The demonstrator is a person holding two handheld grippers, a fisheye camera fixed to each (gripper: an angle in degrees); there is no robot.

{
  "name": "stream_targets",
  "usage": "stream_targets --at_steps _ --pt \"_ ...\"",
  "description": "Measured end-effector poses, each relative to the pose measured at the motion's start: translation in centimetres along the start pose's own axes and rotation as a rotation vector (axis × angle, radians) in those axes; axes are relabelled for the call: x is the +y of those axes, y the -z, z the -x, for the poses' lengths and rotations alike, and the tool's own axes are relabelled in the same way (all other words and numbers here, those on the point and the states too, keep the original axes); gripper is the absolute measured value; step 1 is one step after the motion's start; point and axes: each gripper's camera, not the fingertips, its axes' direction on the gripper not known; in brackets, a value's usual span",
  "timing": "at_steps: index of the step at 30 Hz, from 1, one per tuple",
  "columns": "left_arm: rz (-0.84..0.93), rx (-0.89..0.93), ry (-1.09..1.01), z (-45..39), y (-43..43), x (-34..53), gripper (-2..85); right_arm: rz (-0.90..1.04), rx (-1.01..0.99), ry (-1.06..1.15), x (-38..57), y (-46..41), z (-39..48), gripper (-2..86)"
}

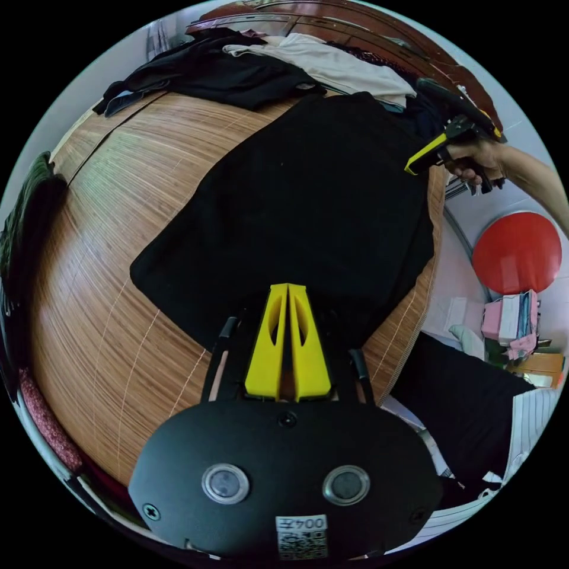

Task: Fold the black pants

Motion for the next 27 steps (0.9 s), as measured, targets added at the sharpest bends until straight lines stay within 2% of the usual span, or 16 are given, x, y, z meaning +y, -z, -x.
stream_targets --at_steps 6,12,18,22,27 --pt "0.02 -0.017 -0.102 -0.3 0.1 -1.9 0.2 -0.009 0.061 -0.004 -2.1 0.8 3.0 -0.6" --pt "0.026 -0.067 -0.157 -1.6 0.2 -3.3 0.2 -0.037 0.03 -0.053 -3.6 1.5 4.1 -0.7" --pt "0.107 -0.111 -0.203 -3.1 0.1 -5.8 0.1 0.04 0.08 0.004 -6.4 1.9 5.7 -0.7" --pt "0.161 -0.199 -0.304 -5.5 -0.5 -7.4 0.0 0.11 -0.018 0.08 -8.4 2.1 4.4 -0.7" --pt "0.24 -0.157 -0.182 -5.3 -0.9 -9.6 0.0 0.167 -0.075 0.199 -9.9 2.1 3.5 -0.7"
